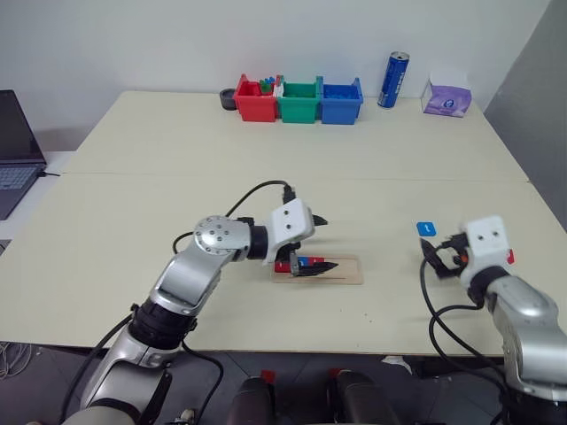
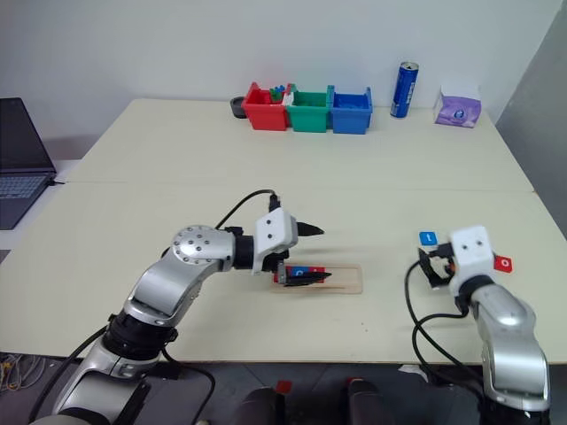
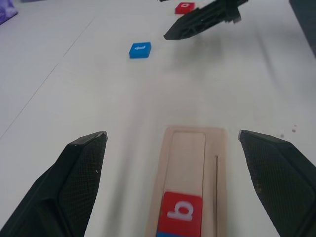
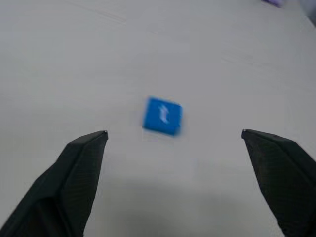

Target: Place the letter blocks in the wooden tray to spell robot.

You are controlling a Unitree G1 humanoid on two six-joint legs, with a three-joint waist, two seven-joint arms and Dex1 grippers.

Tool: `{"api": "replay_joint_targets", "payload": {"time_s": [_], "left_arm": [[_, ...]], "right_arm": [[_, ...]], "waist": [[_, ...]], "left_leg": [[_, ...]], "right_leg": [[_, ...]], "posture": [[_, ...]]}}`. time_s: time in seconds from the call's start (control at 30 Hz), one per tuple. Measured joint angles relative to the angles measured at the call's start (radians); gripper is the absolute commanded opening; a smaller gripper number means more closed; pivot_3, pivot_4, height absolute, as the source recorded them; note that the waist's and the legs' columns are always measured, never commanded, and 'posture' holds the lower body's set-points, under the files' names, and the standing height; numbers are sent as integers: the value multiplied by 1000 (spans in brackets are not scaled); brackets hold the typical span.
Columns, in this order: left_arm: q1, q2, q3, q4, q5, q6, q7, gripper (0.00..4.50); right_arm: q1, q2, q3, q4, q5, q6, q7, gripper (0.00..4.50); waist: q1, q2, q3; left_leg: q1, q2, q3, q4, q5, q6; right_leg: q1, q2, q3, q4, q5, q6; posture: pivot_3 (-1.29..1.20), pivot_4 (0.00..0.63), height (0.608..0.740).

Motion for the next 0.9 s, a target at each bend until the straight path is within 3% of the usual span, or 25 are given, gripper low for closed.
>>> {"api": "replay_joint_targets", "payload": {"time_s": [0.1, 0.27, 0.7, 0.9], "left_arm": [[-41, -39, -26, 5, 8, 27, 20, 4500], [-88, -86, -56, 22, 28, 34, 40, 4500], [-93, -96, -91, 42, 48, 20, 37, 4500], [-88, -78, -91, 42, 50, 5, 37, 4500]], "right_arm": [[19, 58, -74, 5, 2, -43, -93, 4453], [2, 65, -134, 75, -11, -102, -217, 4453], [-182, -32, -162, 427, 82, -100, -223, 4453], [-204, -39, -182, 476, 126, -83, -240, 4453]], "waist": [[-4, 0, 0], [-12, 1, -1], [-19, 3, -1], [-19, 4, -2]], "left_leg": [[0, 0, 0, 0, 0, 0], [0, 0, 0, 0, 0, 0], [0, 0, 0, -1, 0, 0], [1, 0, 1, -1, 0, 0]], "right_leg": [[0, 0, 0, 0, 0, 0], [0, 1, 0, 0, 0, 0], [0, 1, 1, 0, 0, 0], [0, 1, 2, 0, 0, 0]], "posture": [[0, 150, 740], [0, 150, 740], [0, 150, 740], [0, 150, 740]]}}
